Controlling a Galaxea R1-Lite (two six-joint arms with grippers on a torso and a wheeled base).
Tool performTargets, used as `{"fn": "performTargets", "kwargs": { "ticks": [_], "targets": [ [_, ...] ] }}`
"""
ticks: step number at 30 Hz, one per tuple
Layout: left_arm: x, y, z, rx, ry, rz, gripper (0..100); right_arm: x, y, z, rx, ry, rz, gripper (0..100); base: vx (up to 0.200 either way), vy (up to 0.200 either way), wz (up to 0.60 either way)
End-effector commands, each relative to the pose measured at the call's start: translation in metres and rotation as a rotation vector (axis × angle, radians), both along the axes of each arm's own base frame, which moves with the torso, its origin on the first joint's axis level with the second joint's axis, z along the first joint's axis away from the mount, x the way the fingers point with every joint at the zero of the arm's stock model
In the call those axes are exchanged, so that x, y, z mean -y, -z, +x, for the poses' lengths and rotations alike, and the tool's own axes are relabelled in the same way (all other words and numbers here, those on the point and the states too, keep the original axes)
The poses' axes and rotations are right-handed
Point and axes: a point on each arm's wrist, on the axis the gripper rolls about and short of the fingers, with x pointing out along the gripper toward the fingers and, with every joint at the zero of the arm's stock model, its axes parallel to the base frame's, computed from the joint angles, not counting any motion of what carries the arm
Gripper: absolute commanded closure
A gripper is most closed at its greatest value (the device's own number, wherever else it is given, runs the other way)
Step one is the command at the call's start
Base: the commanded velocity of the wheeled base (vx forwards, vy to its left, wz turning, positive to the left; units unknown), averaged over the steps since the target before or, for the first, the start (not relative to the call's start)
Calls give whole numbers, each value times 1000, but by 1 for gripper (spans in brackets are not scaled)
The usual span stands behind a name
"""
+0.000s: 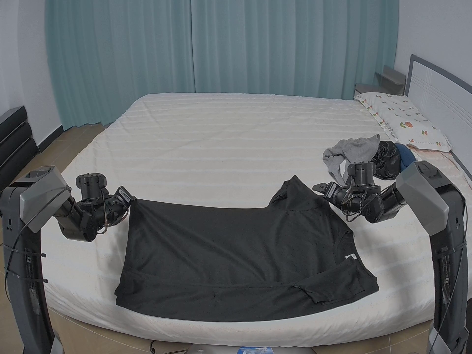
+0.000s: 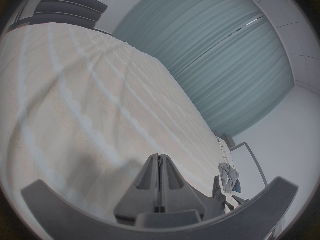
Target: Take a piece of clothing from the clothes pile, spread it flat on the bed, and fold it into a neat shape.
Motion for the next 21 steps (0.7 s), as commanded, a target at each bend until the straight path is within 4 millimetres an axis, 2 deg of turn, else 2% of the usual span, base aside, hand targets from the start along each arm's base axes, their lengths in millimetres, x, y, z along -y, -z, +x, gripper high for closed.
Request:
{"fn": "performTargets", "kwargs": {
  "ticks": [1,5,8,14,18,19,21],
  "targets": [
    [-4,-2,0,4,-8,0,100,9,13,4,-22,17,-4,0,0,0,0],
    [-4,1,1,3,-14,3,100,30,8,-3,-46,39,7,0,0,0,0],
    [-5,1,2,4,-17,3,100,38,6,-15,-77,-8,44,0,0,0,0],
    [-8,0,2,7,-23,3,100,41,10,-31,-128,-77,67,0,0,0,0],
    [-8,0,2,7,-24,2,100,42,23,-38,-164,-101,34,0,0,0,0],
    [-8,0,2,7,-24,2,100,42,24,-38,-165,-101,33,100,0,0,0],
    [-8,0,2,7,-24,2,100,44,24,-38,-167,-98,30,100,0,0,0]
  ]
}}
